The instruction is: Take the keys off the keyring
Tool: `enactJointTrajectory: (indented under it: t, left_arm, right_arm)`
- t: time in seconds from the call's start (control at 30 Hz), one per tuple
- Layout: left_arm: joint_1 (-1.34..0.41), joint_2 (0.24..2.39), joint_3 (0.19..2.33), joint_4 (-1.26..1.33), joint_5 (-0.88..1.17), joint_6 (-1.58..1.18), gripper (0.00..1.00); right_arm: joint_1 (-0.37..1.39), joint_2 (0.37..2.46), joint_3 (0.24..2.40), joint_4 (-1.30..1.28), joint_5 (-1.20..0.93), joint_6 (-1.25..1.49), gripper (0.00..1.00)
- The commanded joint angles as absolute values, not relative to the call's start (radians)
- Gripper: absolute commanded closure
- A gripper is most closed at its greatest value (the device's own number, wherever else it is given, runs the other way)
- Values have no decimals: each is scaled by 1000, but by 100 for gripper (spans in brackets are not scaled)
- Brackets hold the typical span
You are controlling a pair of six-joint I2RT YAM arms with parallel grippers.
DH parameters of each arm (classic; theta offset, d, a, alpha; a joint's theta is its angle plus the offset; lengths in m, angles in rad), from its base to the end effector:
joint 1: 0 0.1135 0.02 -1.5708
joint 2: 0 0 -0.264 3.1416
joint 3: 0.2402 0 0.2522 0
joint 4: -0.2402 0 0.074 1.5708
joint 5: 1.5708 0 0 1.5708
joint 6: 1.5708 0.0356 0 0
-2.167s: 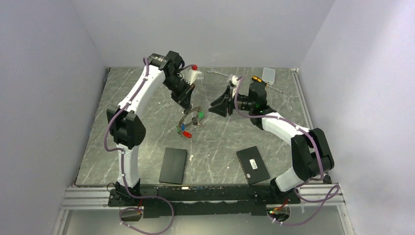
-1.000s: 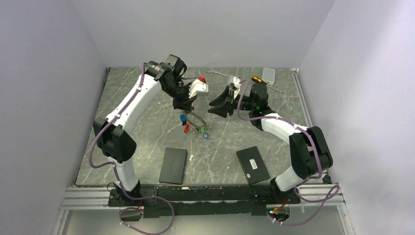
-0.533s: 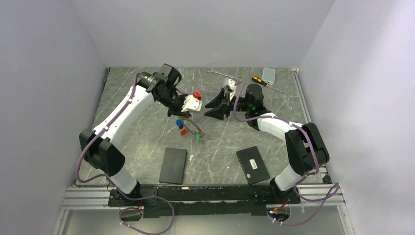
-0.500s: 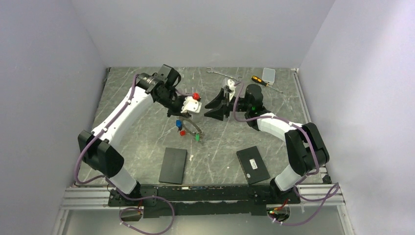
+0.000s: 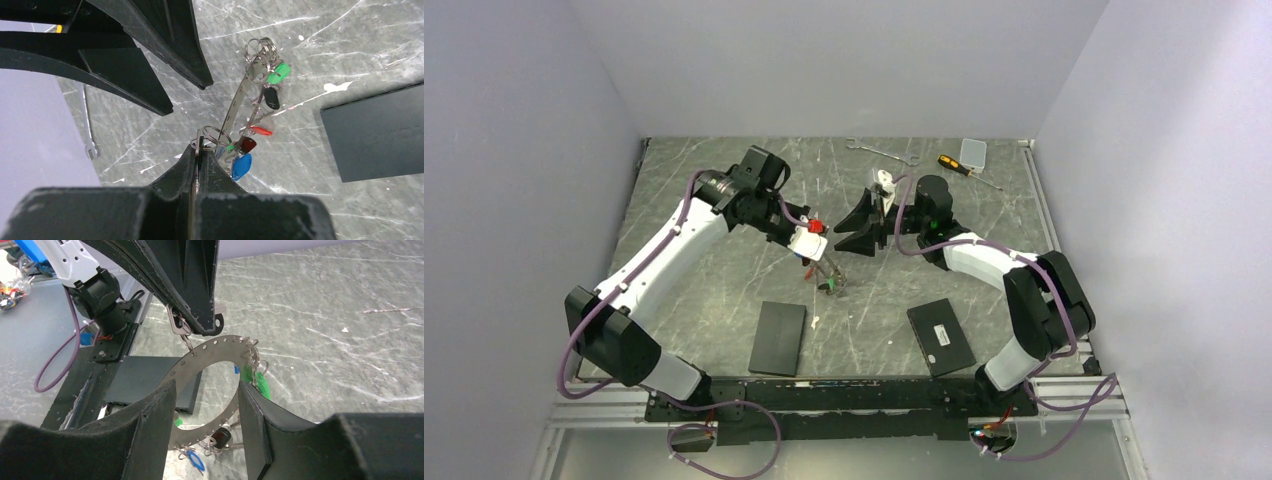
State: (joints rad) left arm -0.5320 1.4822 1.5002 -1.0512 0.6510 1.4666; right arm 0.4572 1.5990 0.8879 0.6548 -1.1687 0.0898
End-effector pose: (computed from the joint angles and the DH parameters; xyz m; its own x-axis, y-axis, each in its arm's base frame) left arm 0.2415 -0.1672 0.3530 0.5903 0.5706 -0.5709 0.8060 -0.3784 0.4552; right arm 0.2906 0.1795 0.2580 -0.1397 -0.0296 -0.9897 -0.9886 -0.0520 0.1411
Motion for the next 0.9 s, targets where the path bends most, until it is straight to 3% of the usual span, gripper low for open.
enactJointTrajectory:
  t: [0.0, 0.43, 0.87]
  left_arm:
    - [-543, 1426, 1484, -978, 713, 1616, 100]
    - [-557, 1438, 1481, -933, 701, 1533, 100]
    - [-558, 1475, 1514, -915, 681, 1427, 100]
  right_arm:
    - [467, 1569, 925, 705, -1204, 101, 48]
    - [506, 1586, 933, 710, -1192, 105, 51]
    - [515, 1598, 930, 792, -1194, 159, 65]
